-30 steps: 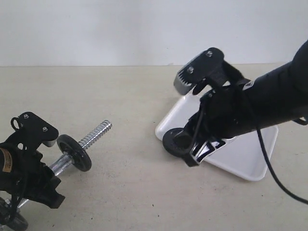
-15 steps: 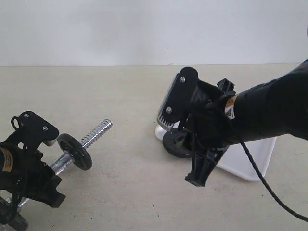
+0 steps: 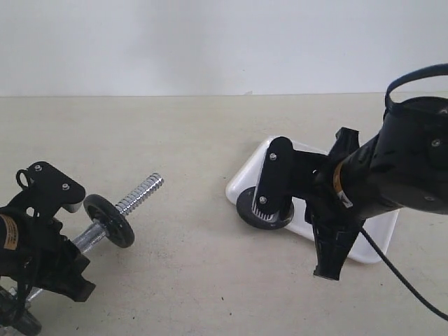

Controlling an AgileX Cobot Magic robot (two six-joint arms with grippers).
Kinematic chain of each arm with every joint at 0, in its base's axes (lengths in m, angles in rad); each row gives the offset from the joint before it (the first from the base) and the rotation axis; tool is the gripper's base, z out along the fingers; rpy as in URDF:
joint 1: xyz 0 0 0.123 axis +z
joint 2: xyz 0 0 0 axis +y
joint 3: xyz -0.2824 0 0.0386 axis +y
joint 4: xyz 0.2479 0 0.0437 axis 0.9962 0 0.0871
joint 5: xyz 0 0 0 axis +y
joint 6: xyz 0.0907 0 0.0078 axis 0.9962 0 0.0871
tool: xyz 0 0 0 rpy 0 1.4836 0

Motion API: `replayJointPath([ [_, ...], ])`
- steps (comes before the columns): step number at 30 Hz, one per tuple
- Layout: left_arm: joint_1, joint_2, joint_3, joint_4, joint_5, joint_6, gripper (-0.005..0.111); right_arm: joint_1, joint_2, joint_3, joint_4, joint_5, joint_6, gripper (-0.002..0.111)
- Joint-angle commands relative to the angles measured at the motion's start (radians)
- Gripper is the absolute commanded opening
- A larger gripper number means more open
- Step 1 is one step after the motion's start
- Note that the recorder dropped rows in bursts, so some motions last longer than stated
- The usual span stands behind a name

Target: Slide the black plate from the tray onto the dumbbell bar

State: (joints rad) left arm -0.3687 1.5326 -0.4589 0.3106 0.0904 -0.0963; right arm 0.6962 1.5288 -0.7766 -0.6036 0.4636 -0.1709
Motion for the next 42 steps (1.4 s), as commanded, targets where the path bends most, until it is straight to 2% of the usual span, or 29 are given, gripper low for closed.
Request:
replayJointPath([
  [1,0.000,-0.035,-0.031,-0.032,-0.467,-0.001,0.004,0.000,0.000,0.003,-0.077,-0.061,0.040,0.013],
  [4,0.000,-0.018,-0.035,-0.045,-0.444,-0.001,0.004,0.000,0.000,0.003,-0.156,-0.099,0.101,0.012],
  [7,0.000,-0.001,-0.035,-0.045,-0.438,-0.001,0.004,0.001,0.000,0.003,-0.275,-0.078,0.267,0.000],
  [11,0.000,0.003,-0.035,-0.045,-0.434,-0.001,0.004,0.003,0.000,0.003,-0.520,0.019,0.575,0.000],
  [14,0.000,0.003,-0.035,-0.045,-0.438,-0.001,0.004,0.041,0.000,0.007,-0.616,0.062,0.660,0.000],
  [18,0.000,0.003,-0.035,-0.045,-0.441,-0.001,0.004,0.142,0.000,0.009,-0.629,0.092,0.669,0.000],
  [22,0.000,0.003,-0.035,-0.052,-0.440,-0.001,0.004,0.246,0.000,0.009,-0.724,0.208,0.828,0.000],
  [25,0.000,0.003,-0.035,-0.061,-0.440,-0.001,0.004,0.297,0.000,0.009,-0.749,0.267,0.863,0.000],
  [28,0.000,0.003,-0.035,-0.061,-0.437,-0.001,0.004,0.323,0.000,0.038,-0.777,0.270,0.922,0.000],
  [36,0.000,0.003,-0.035,-0.067,-0.438,-0.001,0.004,0.396,0.049,0.232,-1.005,0.375,1.264,0.000],
  [39,0.000,0.003,-0.035,-0.067,-0.438,-0.001,0.004,0.432,0.055,0.253,-1.078,0.431,1.403,0.000],
  [42,0.000,0.003,-0.035,-0.067,-0.438,-0.001,0.004,0.439,0.062,0.256,-1.124,0.427,1.436,0.000],
])
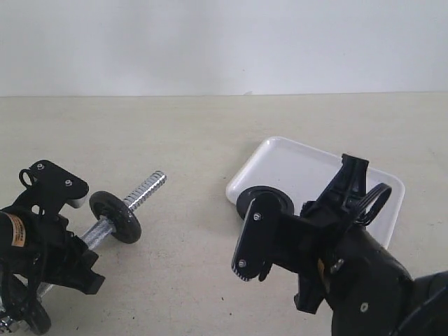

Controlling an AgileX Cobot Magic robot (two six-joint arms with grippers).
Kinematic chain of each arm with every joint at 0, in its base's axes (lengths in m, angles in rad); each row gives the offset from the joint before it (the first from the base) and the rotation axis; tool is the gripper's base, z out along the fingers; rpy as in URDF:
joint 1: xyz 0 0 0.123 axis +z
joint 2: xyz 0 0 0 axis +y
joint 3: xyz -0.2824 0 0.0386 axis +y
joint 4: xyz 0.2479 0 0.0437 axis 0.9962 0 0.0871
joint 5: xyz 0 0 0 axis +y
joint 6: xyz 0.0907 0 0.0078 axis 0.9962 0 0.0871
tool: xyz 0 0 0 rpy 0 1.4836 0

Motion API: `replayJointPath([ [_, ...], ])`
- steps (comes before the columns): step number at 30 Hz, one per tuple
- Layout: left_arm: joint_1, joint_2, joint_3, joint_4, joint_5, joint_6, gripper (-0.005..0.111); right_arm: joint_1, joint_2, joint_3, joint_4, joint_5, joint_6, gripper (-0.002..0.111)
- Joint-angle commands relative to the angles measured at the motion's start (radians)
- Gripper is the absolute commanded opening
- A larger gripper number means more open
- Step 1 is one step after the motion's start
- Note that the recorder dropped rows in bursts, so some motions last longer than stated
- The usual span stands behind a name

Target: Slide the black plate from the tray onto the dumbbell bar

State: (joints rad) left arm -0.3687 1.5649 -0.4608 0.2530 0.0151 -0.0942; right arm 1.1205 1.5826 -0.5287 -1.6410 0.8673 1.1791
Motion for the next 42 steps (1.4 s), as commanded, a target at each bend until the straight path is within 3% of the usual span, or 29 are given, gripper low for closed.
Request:
replayJointPath([
  [1,0.000,-0.030,-0.033,-0.010,-0.362,-0.003,0.004,0.015,0.019,0.008,-0.092,0.021,0.096,0.000],
  [16,0.000,-0.030,-0.033,-0.010,-0.362,-0.003,0.004,0.017,0.235,0.006,-0.103,0.046,0.226,0.000],
  [23,0.000,-0.030,-0.033,-0.010,-0.359,-0.003,0.004,0.160,0.242,0.006,-0.103,0.075,0.226,0.000],
  [26,0.000,-0.030,-0.033,-0.010,-0.358,-0.003,0.004,0.169,0.242,0.006,-0.103,0.047,0.226,0.001],
  [30,0.000,-0.030,-0.033,-0.010,-0.358,-0.003,0.004,0.169,0.242,0.006,-0.103,0.009,0.226,0.022],
  [31,0.000,-0.030,-0.033,-0.010,-0.358,-0.003,0.004,0.169,0.242,0.006,-0.103,0.020,0.230,0.038],
  [38,0.000,-0.030,-0.033,-0.010,-0.358,-0.003,0.004,0.165,0.245,0.006,-0.103,0.036,0.218,0.040],
  [42,0.000,-0.030,-0.033,-0.010,-0.358,-0.003,0.004,0.121,0.245,0.006,-0.103,-0.006,0.263,0.060],
])
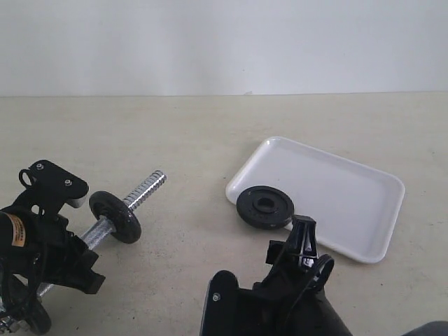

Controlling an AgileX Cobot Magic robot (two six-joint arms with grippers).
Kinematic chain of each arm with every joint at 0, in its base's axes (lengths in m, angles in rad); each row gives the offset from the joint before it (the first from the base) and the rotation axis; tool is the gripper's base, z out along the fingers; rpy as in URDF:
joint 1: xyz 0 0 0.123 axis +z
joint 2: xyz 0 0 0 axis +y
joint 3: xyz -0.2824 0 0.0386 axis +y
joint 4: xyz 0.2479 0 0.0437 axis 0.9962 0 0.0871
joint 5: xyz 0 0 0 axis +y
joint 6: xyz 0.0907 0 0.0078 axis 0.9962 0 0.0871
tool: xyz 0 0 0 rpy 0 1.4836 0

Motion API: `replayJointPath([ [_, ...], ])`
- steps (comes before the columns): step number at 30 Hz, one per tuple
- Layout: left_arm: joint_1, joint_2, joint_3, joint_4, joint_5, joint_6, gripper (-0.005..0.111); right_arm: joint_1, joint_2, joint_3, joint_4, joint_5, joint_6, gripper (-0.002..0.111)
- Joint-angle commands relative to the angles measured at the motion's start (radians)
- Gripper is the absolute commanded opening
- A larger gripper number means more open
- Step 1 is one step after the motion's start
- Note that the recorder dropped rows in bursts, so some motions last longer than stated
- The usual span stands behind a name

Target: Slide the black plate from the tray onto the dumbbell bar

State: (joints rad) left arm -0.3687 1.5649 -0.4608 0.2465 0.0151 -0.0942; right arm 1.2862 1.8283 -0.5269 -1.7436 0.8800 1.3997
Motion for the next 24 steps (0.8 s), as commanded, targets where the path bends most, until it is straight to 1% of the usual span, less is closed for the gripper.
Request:
replayJointPath([
  [1,0.000,-0.030,-0.033,-0.003,-0.358,-0.003,0.004,-0.063,-0.001,0.004,-0.001,-0.021,0.042,0.061],
  [2,0.000,-0.030,-0.033,-0.003,-0.358,-0.003,0.004,-0.093,-0.001,0.004,-0.001,-0.021,0.040,0.061],
  [5,0.000,-0.030,-0.033,-0.003,-0.358,-0.003,0.004,-0.126,-0.001,0.004,-0.001,-0.052,0.037,0.061],
  [8,0.000,-0.030,-0.033,-0.003,-0.358,-0.003,0.004,-0.126,-0.001,0.004,-0.001,-0.072,0.037,0.060],
  [9,0.000,-0.030,-0.033,-0.003,-0.358,-0.003,0.004,-0.126,0.003,0.004,-0.001,-0.090,0.037,0.057],
  [11,0.000,-0.030,-0.033,-0.003,-0.360,-0.003,0.004,-0.126,0.045,0.004,-0.001,-0.090,0.034,0.055],
  [13,0.000,-0.030,-0.033,-0.003,-0.362,-0.003,0.004,-0.126,0.119,0.002,-0.001,-0.076,0.055,0.055],
  [14,0.000,-0.030,-0.033,-0.003,-0.360,-0.003,0.004,-0.116,0.123,-0.005,-0.001,0.003,0.093,0.057],
  [15,0.000,-0.030,-0.033,-0.003,-0.360,-0.003,0.004,-0.116,0.123,-0.013,-0.001,0.010,0.093,0.058],
  [24,0.000,-0.030,-0.033,-0.003,-0.360,-0.003,0.004,-0.118,0.126,-0.100,-0.001,-0.052,0.045,0.058],
])
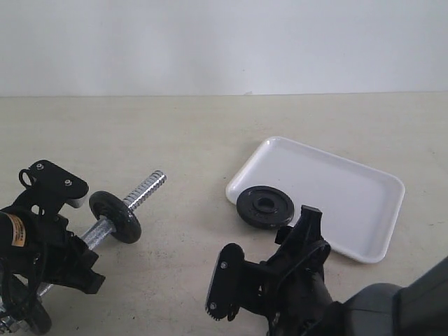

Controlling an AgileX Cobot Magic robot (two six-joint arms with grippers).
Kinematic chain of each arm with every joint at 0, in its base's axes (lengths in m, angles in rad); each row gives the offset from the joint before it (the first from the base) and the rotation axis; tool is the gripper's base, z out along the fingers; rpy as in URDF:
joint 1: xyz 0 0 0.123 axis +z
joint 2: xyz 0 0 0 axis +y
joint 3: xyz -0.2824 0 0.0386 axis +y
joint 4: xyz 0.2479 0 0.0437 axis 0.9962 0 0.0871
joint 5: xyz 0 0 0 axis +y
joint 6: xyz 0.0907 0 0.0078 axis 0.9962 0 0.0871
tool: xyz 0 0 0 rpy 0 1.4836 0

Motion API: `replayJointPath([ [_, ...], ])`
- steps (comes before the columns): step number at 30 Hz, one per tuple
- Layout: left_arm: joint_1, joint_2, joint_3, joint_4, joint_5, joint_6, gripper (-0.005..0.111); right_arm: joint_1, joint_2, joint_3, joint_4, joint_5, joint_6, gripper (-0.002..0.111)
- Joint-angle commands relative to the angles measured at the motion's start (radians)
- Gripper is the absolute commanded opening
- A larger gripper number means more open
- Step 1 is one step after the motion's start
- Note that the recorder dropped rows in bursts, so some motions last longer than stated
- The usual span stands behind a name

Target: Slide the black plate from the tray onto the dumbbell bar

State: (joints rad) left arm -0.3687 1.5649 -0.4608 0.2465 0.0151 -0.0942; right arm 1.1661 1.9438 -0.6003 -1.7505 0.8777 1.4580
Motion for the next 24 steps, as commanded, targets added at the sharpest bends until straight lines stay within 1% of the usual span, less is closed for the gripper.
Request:
replayJointPath([
  [1,0.000,-0.030,-0.033,-0.003,-0.360,-0.003,0.004,0.002,0.010,-0.033,0.006,-0.054,-0.018,0.058],
  [7,0.000,-0.030,-0.033,-0.003,-0.358,-0.003,0.004,-0.006,0.012,-0.053,0.006,-0.060,-0.054,0.058],
  [15,0.000,-0.030,-0.033,-0.003,-0.350,-0.003,0.004,-0.039,0.014,-0.053,0.006,-0.073,-0.054,0.058],
  [24,0.000,-0.030,-0.033,-0.003,-0.351,-0.003,0.004,-0.040,0.014,-0.053,0.006,-0.107,-0.038,0.058],
])
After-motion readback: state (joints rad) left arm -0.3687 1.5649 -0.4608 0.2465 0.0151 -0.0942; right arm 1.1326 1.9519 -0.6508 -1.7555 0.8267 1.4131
